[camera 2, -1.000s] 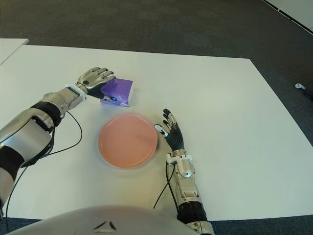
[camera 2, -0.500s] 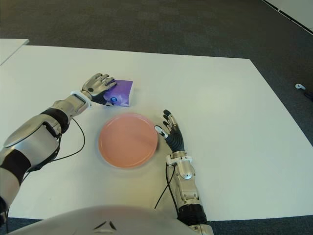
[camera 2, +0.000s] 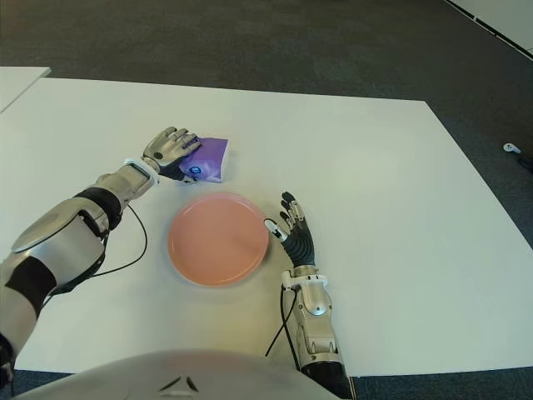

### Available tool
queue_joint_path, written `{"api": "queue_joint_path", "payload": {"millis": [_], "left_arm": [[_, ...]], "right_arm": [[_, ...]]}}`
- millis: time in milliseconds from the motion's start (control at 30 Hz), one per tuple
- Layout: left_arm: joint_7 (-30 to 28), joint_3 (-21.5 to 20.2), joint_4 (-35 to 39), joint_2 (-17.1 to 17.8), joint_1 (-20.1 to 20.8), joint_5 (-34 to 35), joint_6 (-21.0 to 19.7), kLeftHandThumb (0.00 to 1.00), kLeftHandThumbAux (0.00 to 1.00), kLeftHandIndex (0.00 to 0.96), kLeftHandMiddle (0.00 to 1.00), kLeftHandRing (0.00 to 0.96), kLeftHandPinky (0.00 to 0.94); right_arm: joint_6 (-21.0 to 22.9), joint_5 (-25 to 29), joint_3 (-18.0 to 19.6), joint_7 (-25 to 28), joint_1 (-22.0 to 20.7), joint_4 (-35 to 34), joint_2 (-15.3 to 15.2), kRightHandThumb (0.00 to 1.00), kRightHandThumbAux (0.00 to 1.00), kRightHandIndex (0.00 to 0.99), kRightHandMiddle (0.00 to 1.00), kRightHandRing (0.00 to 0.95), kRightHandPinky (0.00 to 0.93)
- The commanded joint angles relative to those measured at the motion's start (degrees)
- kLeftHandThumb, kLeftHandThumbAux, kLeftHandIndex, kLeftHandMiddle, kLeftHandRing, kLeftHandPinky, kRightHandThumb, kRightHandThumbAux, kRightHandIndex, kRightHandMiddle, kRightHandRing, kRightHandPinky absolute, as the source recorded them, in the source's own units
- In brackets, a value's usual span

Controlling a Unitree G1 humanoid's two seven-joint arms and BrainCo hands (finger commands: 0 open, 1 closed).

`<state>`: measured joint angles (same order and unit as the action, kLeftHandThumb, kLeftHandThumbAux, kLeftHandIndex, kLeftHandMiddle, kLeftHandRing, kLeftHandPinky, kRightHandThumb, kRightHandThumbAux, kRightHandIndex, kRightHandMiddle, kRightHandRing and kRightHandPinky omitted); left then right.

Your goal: Put the tissue paper into the plate.

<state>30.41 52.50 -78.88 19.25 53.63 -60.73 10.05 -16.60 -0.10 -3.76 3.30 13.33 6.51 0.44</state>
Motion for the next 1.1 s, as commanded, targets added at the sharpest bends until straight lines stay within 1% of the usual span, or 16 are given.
{"api": "queue_joint_path", "payload": {"millis": [33, 467, 867, 1100], "left_arm": [[-0.7, 2.0, -1.0, -2.1, -4.8, -1.6, 2.2, 0.102, 0.283, 0.0, 0.0, 0.0, 0.0], [0.5, 2.5, -1.0, -2.6, -5.9, -1.6, 3.2, 0.102, 0.261, 0.0, 0.0, 0.0, 0.0], [1.0, 2.1, -1.0, -2.2, -7.3, -0.8, 4.6, 0.129, 0.28, 0.0, 0.0, 0.0, 0.0], [1.3, 2.5, -1.0, -2.3, -7.9, -0.6, 4.9, 0.138, 0.295, 0.0, 0.0, 0.0, 0.0]], "right_arm": [[10.3, -0.2, -0.4, -0.7, 6.4, 3.0, 0.2, 0.0, 0.556, 0.0, 0.0, 0.0, 0.0], [12.3, -0.6, -0.7, -1.4, 7.9, 0.6, 0.2, 0.0, 0.567, 0.0, 0.0, 0.0, 0.0], [13.6, -0.4, -1.1, -1.6, 8.8, -0.8, 0.1, 0.0, 0.574, 0.0, 0.0, 0.0, 0.0], [13.4, -0.1, -1.2, -1.2, 9.0, -1.0, -0.1, 0.0, 0.572, 0.0, 0.0, 0.0, 0.0]]}}
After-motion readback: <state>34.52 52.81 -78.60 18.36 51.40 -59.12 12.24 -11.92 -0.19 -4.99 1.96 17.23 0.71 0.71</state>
